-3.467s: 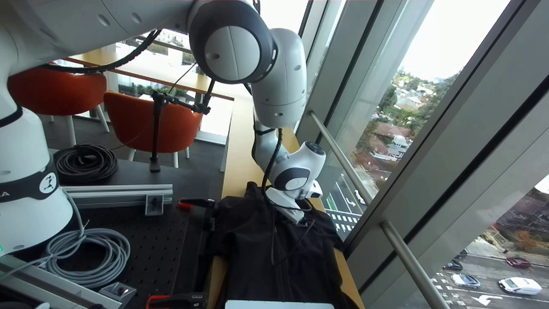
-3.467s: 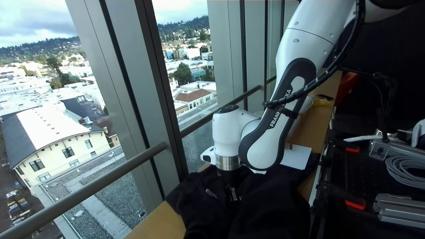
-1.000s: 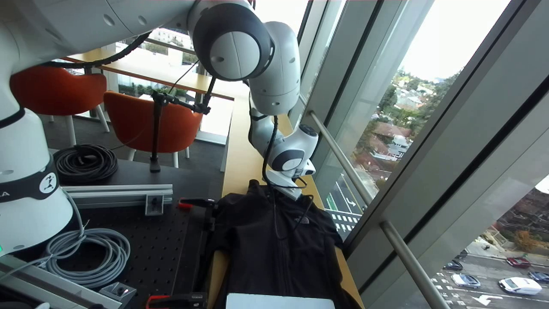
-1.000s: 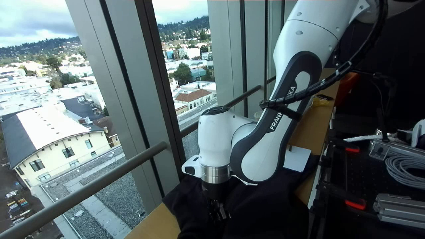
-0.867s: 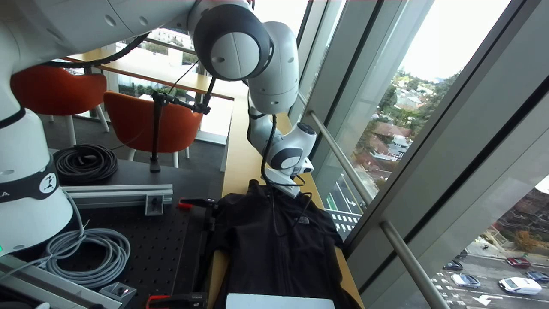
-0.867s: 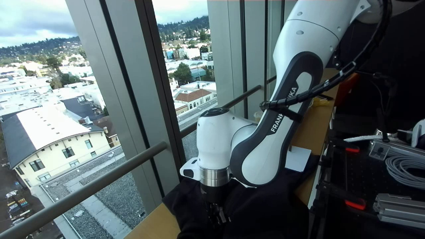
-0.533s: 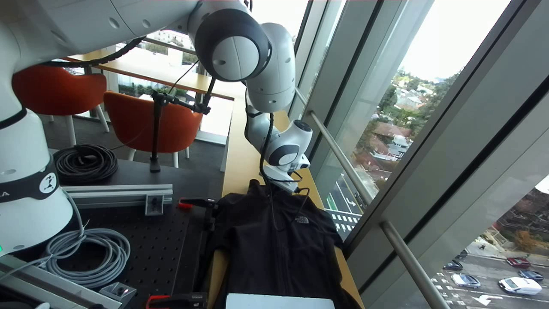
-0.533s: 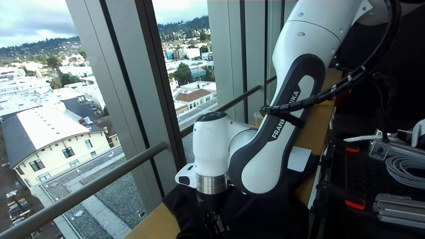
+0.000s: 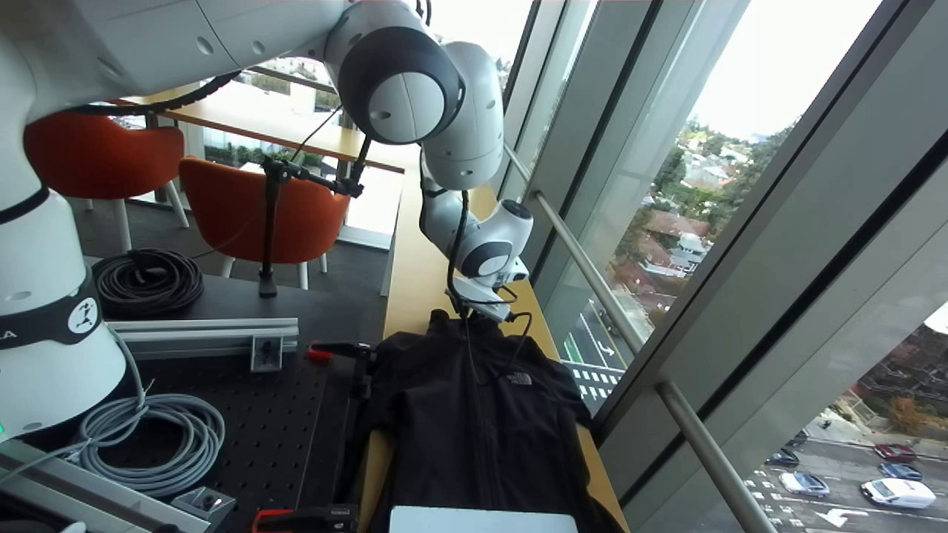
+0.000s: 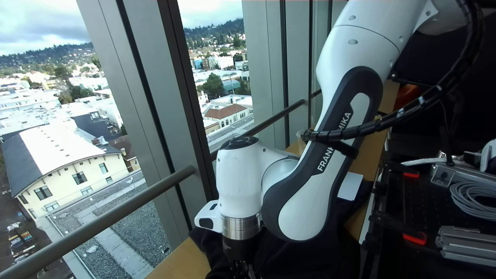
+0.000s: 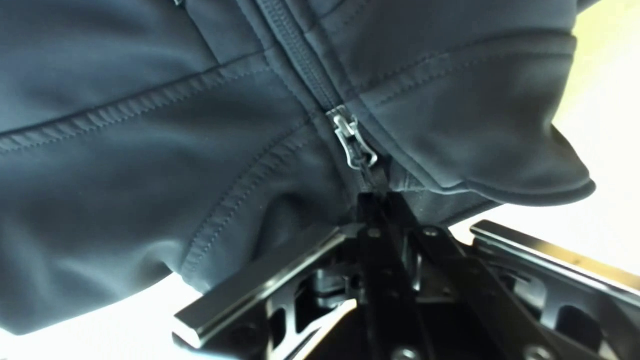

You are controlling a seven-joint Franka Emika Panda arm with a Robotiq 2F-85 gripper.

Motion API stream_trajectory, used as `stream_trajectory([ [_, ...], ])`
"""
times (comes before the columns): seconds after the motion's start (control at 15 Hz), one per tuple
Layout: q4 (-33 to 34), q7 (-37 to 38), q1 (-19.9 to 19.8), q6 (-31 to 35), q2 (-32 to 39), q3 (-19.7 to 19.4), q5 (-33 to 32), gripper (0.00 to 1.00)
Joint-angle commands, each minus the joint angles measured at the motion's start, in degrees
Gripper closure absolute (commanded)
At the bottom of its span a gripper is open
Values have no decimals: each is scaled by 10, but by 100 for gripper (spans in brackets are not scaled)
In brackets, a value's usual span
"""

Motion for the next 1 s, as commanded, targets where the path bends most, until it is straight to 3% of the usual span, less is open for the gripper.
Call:
stream_trajectory([
  [0.0, 37, -8, 14, -28, 12, 16, -9, 98],
  [0.8, 75, -22, 40, -55, 34, 14, -14, 98],
  [0.87, 73, -21, 39, -54, 35, 14, -14, 68],
  [0.93, 72, -21, 38, -53, 35, 14, -13, 67],
])
